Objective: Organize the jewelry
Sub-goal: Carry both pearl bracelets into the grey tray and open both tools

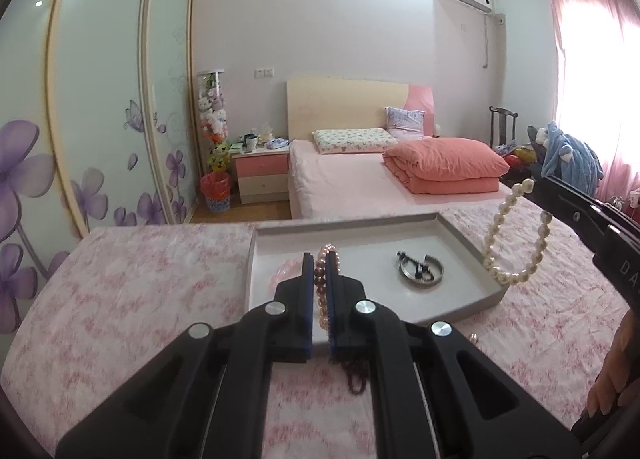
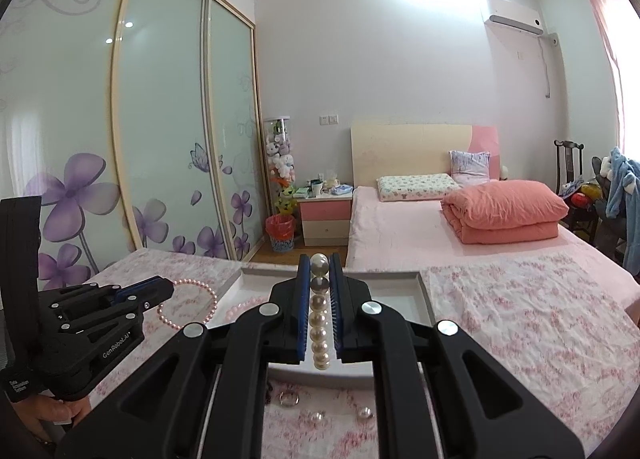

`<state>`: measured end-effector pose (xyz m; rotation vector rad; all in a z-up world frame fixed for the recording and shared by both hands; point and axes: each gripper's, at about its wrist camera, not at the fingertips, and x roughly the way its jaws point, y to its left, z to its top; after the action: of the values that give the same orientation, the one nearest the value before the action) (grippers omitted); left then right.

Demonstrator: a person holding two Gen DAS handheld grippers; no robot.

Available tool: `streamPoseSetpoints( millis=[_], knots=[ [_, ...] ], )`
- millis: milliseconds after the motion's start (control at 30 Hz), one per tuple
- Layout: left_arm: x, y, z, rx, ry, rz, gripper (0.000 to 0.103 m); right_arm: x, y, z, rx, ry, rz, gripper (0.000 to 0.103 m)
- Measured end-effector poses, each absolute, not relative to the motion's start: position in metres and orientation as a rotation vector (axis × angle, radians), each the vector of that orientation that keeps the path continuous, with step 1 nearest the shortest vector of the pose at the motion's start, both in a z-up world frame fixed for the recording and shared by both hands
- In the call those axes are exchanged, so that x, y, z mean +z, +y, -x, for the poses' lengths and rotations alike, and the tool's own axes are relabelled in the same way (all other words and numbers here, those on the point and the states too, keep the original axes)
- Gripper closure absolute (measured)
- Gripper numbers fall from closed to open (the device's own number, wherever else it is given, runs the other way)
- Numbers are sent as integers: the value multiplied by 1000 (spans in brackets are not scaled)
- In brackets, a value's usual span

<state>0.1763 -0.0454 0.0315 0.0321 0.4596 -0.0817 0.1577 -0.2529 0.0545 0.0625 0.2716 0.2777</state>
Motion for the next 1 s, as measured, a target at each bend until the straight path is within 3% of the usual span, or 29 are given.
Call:
streamPoseSetpoints(
  millis=[1000],
  knots=[
    [-20, -43, -299, -106, 626, 27, 96, -4, -240, -289, 298, 540, -155, 93]
  ],
)
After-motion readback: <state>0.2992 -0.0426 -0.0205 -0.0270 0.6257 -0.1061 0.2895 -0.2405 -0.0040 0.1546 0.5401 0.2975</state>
